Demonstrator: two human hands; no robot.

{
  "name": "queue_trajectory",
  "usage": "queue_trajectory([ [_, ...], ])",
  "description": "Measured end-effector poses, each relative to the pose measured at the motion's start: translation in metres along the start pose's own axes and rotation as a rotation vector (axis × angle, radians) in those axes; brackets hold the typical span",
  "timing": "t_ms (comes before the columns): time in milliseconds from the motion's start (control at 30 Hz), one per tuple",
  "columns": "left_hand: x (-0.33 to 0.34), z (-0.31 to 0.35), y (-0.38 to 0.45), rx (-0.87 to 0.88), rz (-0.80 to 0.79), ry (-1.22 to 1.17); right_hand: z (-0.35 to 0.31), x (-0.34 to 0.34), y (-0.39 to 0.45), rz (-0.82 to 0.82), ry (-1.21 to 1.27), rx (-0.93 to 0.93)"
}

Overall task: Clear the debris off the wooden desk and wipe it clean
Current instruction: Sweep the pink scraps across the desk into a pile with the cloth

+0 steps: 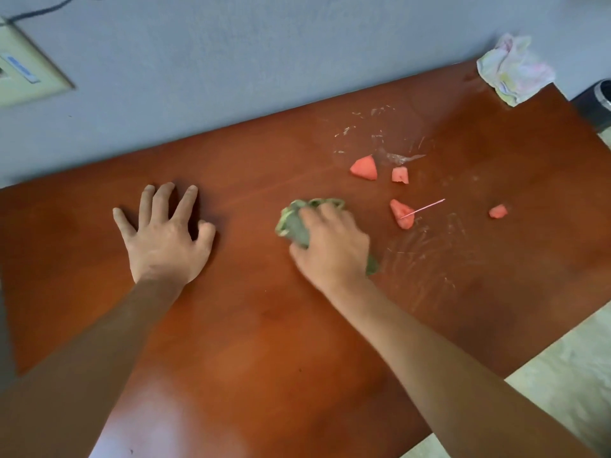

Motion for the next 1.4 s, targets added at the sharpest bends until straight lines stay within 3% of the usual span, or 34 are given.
queue_trajectory([
  [100, 0.000, 0.002, 0.000, 0.019, -0.030, 0.005, -0.058, 0.006, -0.067, -0.051, 0.093, -0.448],
  [133, 0.001, 0.003, -0.001, 0.039, -0.043, 0.013, -0.057, 0.007, -0.084, -0.080, 0.106, -0.522],
  [200, 0.004, 0.010, -0.003, 0.104, -0.071, 0.034, -0.024, 0.009, -0.086, -0.107, 0.066, -0.430],
  [300, 0.009, 0.018, -0.003, 0.199, -0.104, 0.063, 0.045, -0.001, -0.071, -0.027, -0.023, 0.032],
  [367, 0.010, 0.019, -0.005, 0.268, -0.104, 0.060, 0.050, -0.004, -0.075, 0.016, -0.016, 0.190],
  [400, 0.010, 0.018, -0.006, 0.289, -0.101, 0.055, 0.038, -0.003, -0.081, 0.015, -0.001, 0.160],
  [500, 0.013, 0.019, -0.003, 0.263, -0.117, 0.053, -0.007, 0.000, -0.111, -0.044, 0.076, -0.224],
  [567, 0.014, 0.023, -0.006, 0.208, -0.137, 0.044, 0.004, -0.001, -0.130, -0.094, 0.121, -0.307],
  [633, 0.016, 0.033, -0.016, 0.185, -0.144, 0.043, 0.049, -0.008, -0.136, -0.099, 0.100, -0.114],
  [800, 0.023, 0.098, -0.088, 0.418, -0.180, 0.047, 0.220, -0.028, -0.181, 0.024, 0.124, 0.783],
  [867, 0.033, 0.136, -0.125, 0.563, -0.217, 0.052, 0.243, -0.034, -0.198, 0.095, 0.128, 0.973],
  [900, 0.039, 0.154, -0.138, 0.610, -0.235, 0.048, 0.238, -0.033, -0.198, 0.099, 0.102, 0.976],
  [967, 0.048, 0.181, -0.154, 0.642, -0.256, 0.035, 0.201, -0.034, -0.182, 0.066, 0.039, 0.790],
  [1100, 0.058, 0.200, -0.161, 0.643, -0.243, 0.084, 0.097, -0.012, -0.163, -0.043, 0.087, 0.030],
  [1167, 0.058, 0.198, -0.163, 0.648, -0.225, 0.101, 0.107, -0.009, -0.157, -0.098, 0.062, -0.059],
  [1200, 0.056, 0.198, -0.163, 0.641, -0.213, 0.085, 0.130, -0.011, -0.151, -0.104, 0.029, 0.036],
  [1333, 0.045, 0.198, -0.164, 0.614, -0.131, -0.024, 0.239, -0.033, -0.148, 0.025, 0.048, 0.703],
  [1400, 0.043, 0.196, -0.164, 0.618, -0.095, -0.089, 0.228, -0.033, -0.143, 0.040, 0.009, 0.694],
])
Point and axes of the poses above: each hand's wrist, its own y-axis towards the middle knuckle, its own x-axis out of the palm, z = x × y, the point moved 9 cm from there along y, towards the middle knuckle, and after that the axes turned 3 degrees about -x, right-handed, at the moved point
